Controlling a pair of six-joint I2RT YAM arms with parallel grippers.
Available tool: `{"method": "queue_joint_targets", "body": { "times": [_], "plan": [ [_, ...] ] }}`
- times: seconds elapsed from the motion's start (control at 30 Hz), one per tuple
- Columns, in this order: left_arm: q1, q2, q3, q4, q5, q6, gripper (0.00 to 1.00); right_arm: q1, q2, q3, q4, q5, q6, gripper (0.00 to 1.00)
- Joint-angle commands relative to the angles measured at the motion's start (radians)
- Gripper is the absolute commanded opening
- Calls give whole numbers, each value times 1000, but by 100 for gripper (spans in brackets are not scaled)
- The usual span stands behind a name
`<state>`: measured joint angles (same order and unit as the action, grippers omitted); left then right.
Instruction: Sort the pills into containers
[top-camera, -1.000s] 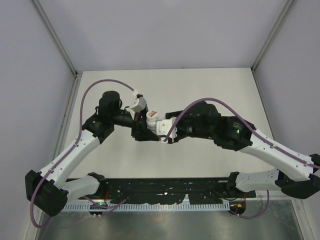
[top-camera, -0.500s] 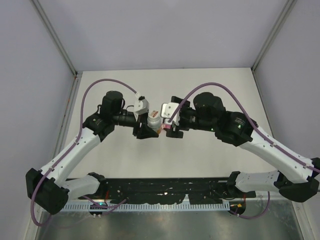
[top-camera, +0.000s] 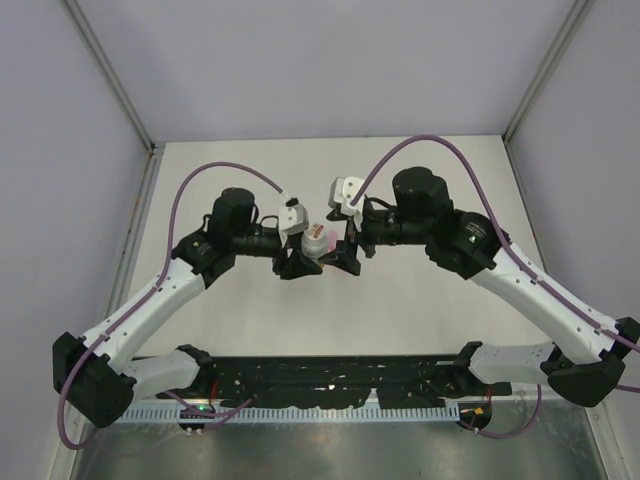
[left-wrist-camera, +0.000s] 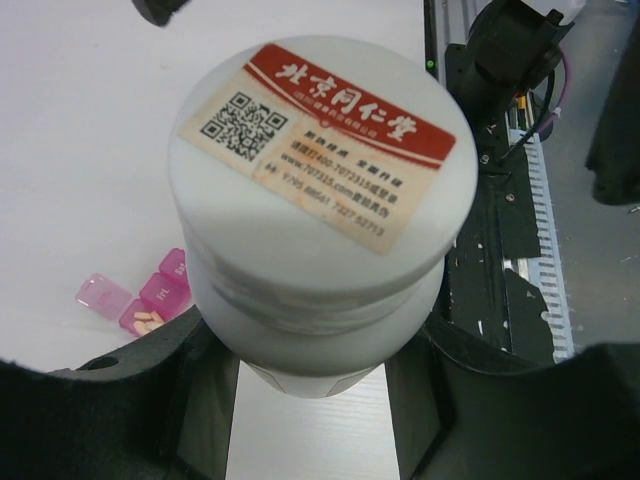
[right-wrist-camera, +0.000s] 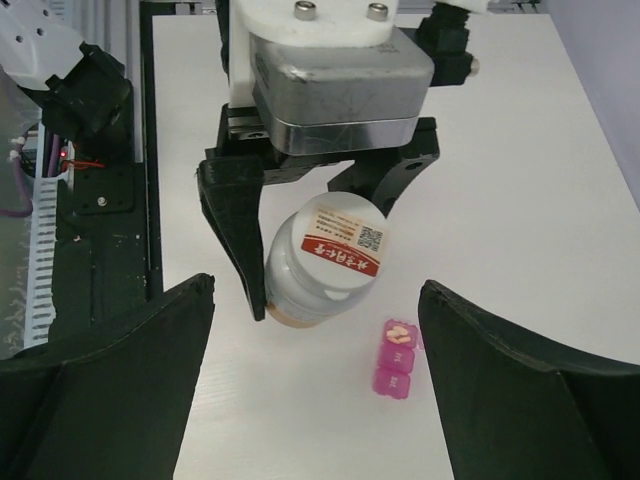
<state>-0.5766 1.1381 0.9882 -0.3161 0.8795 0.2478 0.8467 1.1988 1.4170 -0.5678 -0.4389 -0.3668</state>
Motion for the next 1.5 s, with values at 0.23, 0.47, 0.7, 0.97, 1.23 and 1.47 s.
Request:
{"method": "queue_joint_targets", "body": {
  "times": [0.23,0.47,0.7,0.97,1.23,1.47],
  "plan": [
    [-15,-21,7,78,-16,10,0,0,18,-20,60,-87,32,88],
    [-35,-38,-6,75,-11,30,0,-1,31,-16,66,-60,39,87],
    [-42,-40,3,68,-20,31,0,-1,47,-16,63,-66,37,81],
    [-51,-47,7,55,-28,36,0,-1,61,-15,63,-69,35,77],
    [-52,-49,6,51,-33,38,0,-1,67,-18,62,-72,35,72],
    [-52,-46,13,51,-34,33,0,-1,74,-18,63,-73,35,69]
  ]
}}
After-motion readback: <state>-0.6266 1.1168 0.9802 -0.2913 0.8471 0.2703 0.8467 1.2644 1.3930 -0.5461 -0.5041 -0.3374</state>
